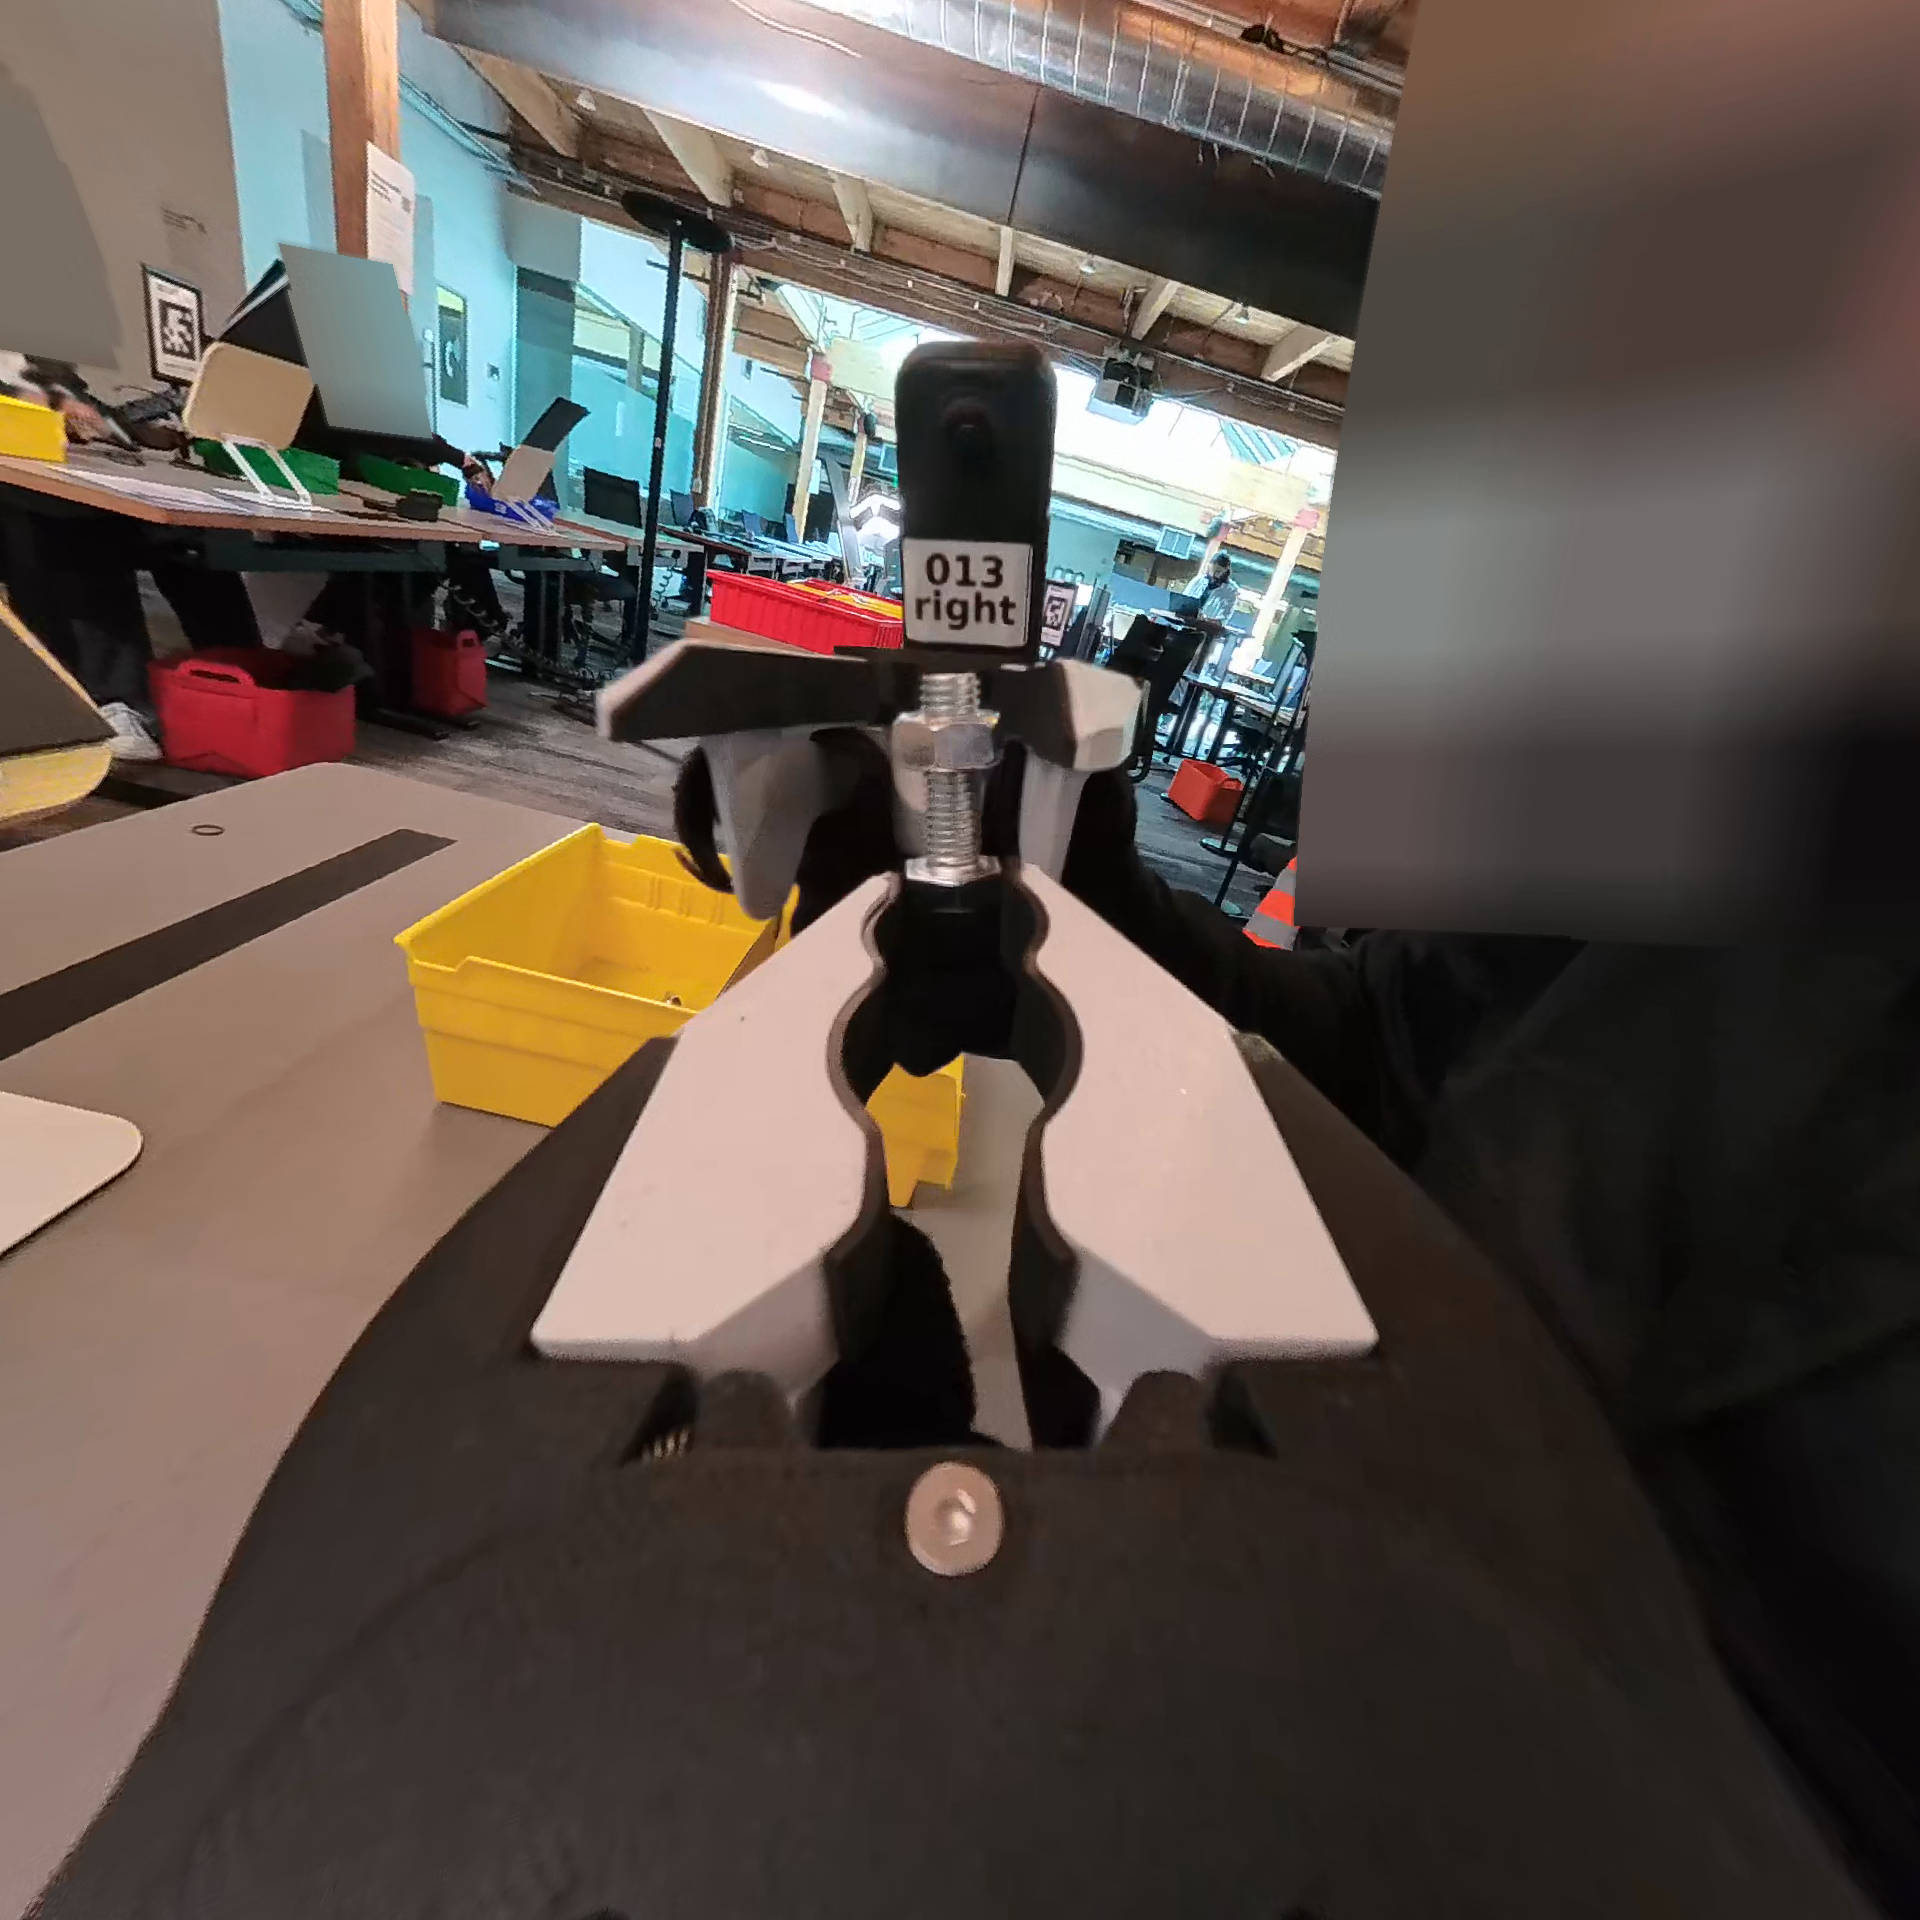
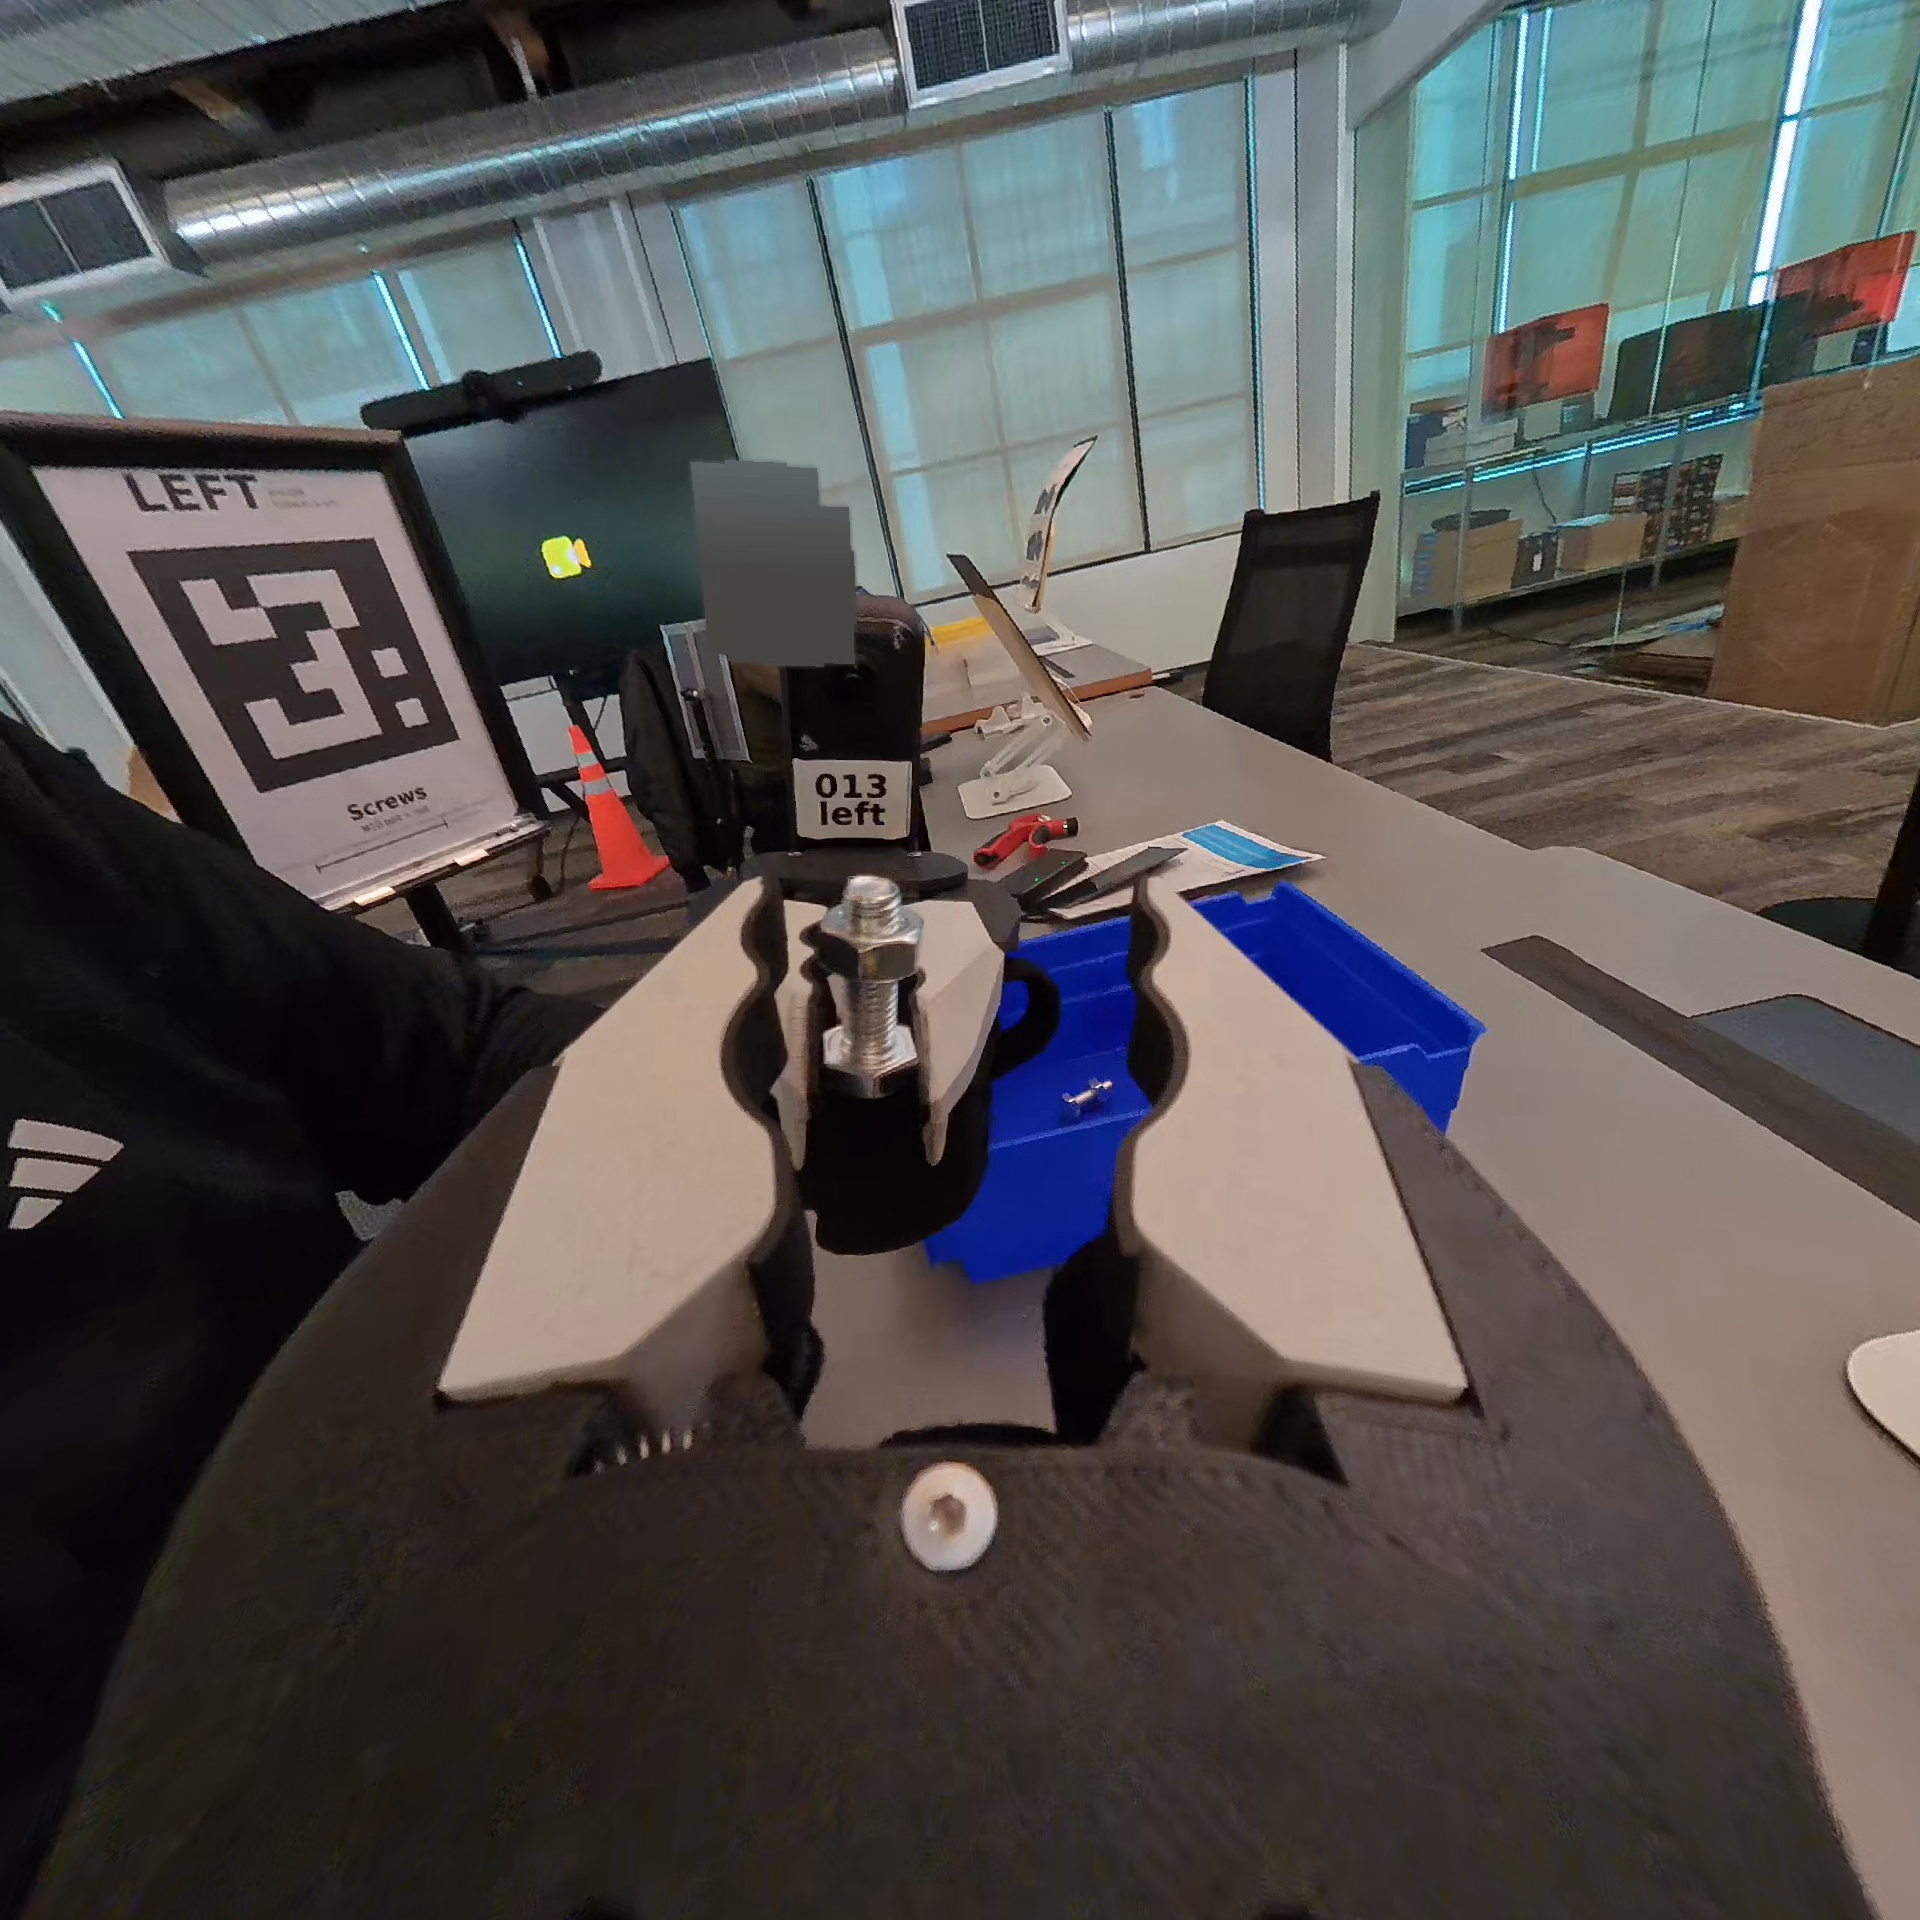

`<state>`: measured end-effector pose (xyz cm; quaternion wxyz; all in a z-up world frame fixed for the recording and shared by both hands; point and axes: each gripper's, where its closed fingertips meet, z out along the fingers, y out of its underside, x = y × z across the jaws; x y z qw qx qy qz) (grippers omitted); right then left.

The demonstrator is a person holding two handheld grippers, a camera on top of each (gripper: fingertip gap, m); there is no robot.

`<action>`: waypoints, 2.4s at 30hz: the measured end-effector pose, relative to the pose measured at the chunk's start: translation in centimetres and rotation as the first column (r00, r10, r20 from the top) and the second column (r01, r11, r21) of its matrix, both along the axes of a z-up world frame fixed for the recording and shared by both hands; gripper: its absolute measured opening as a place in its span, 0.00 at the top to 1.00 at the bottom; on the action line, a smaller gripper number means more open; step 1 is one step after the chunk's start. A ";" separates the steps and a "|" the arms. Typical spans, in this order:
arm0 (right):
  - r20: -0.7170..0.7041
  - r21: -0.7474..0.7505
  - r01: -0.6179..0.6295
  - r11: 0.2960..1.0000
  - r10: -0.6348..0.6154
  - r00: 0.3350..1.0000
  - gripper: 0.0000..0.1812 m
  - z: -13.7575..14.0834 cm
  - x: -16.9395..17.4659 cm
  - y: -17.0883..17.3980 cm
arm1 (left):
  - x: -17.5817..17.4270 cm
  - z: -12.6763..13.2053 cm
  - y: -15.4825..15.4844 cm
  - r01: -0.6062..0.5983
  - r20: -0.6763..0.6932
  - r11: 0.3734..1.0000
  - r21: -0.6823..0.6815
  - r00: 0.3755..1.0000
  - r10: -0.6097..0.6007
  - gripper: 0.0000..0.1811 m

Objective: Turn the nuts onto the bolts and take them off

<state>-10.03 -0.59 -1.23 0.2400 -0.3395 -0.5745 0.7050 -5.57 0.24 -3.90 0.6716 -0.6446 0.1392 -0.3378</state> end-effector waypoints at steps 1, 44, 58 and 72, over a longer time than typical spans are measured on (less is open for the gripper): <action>0.002 0.007 0.002 1.000 -0.002 1.000 0.64 0.0 -0.1 -0.1 | 0.1 0.1 -0.1 0.002 -0.005 1.000 0.007 1.000 -0.002 0.92; 0.039 -0.009 0.018 1.000 -0.018 0.999 0.58 0.6 -1.0 -0.1 | -0.5 0.7 -0.7 -0.030 -0.103 0.998 0.056 0.994 0.036 0.92; 0.023 0.021 0.050 0.999 -0.051 0.998 0.56 1.1 0.1 1.3 | -1.5 0.7 -0.9 -0.043 -0.093 0.998 0.051 0.994 0.048 0.92; 0.055 -0.066 0.181 0.981 -0.178 0.983 0.62 1.3 1.2 7.3 | -1.8 1.8 -1.5 -0.051 -0.116 0.994 0.099 0.991 0.062 0.92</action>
